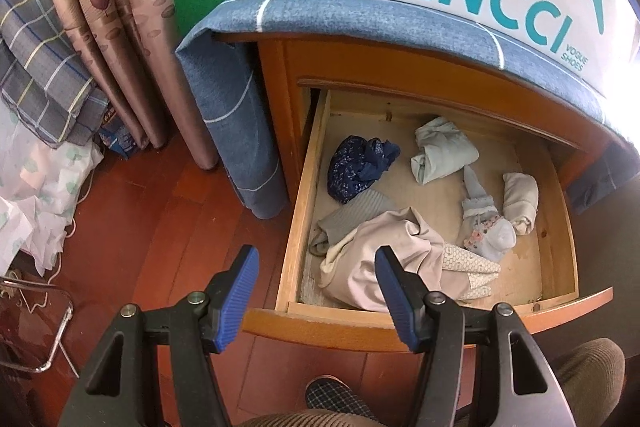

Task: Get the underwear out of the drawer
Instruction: 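Move the open right gripper back into the drawer, then grasp the pale blue sock with pink floral trim with the right gripper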

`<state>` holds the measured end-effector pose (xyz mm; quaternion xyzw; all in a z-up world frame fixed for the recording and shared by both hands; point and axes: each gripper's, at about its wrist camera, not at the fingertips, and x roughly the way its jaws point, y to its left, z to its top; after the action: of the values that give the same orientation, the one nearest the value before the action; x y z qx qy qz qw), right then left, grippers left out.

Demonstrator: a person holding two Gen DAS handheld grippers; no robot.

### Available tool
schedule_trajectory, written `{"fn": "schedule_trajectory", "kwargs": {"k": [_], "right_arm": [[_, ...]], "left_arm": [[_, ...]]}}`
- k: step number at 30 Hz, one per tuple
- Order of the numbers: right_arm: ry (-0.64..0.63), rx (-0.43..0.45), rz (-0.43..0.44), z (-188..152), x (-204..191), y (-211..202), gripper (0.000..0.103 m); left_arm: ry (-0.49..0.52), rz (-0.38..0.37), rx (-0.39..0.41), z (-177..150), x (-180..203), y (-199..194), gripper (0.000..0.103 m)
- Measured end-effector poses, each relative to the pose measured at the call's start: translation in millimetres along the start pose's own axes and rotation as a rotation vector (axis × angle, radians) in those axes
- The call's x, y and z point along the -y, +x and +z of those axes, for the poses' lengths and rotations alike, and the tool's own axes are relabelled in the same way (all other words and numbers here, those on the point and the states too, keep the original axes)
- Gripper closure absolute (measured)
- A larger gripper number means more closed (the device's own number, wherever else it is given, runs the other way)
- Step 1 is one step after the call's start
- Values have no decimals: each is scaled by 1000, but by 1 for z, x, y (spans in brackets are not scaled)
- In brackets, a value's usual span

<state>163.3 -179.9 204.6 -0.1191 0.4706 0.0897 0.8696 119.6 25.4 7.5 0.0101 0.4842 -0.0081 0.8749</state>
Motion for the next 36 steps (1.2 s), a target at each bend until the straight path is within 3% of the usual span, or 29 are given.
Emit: {"fn": "schedule_trajectory", "kwargs": {"k": [6, 12, 15, 21, 36], "right_arm": [[-17, -134, 88, -58, -30, 52, 46], [24, -262, 135, -85, -43, 128, 48], [50, -304, 135, -87, -46, 163, 55], [22, -362, 115, -80, -51, 216, 57], [-37, -515, 40, -88, -65, 290, 58]], "left_arm": [[-23, -18, -5, 0, -4, 0, 41], [-35, -40, -19, 0, -6, 2, 41], [-52, -52, -26, 0, -9, 4, 41], [-62, -63, -33, 0, -11, 6, 41], [-89, -105, -51, 1, -16, 12, 41]]}}
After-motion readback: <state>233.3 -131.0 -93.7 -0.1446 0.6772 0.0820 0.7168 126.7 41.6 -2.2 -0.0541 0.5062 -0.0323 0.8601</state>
